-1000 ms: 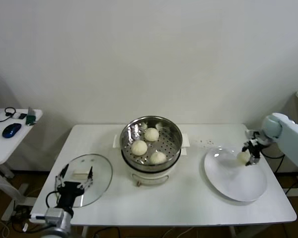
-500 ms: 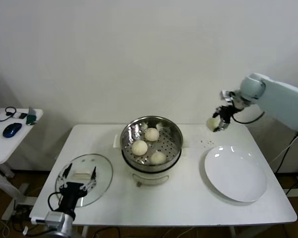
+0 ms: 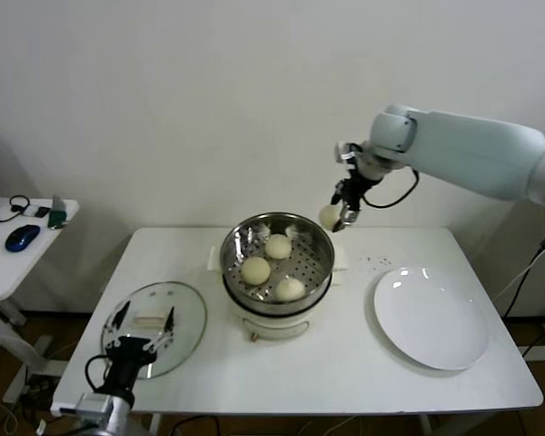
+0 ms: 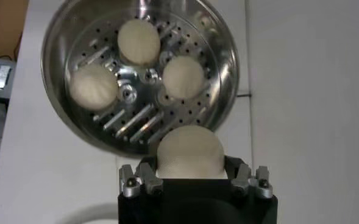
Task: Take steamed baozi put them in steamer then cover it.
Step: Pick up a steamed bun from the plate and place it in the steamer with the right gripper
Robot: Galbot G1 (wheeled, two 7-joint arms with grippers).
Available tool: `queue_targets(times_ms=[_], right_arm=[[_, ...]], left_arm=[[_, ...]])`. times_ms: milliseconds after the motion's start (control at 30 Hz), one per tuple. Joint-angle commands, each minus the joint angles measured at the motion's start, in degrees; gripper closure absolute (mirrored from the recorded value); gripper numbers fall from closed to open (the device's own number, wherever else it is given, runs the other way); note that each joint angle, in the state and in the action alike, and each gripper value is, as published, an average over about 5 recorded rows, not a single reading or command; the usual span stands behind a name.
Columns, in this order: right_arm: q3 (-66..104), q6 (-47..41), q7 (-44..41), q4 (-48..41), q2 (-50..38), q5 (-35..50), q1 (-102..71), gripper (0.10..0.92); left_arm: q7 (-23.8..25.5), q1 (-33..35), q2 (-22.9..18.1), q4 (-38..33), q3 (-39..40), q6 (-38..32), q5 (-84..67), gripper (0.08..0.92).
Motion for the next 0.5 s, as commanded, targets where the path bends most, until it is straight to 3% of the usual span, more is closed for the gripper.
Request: queue_targets(times_ms=[33, 500], right_arm=[[-4.29, -2.29, 2.74, 0.84, 9.29, 6.23, -1.11, 0.323], [-4.39, -2.43, 3.77, -1.9, 11.15, 0.61, -8.82, 0.327]], left_arm=[[0.19, 0.63, 0.95, 0.22, -0.53, -0.52, -1.14, 0.177], [0.49, -0.09, 0.95, 0.53, -0.87, 0.01, -1.33, 0.177]])
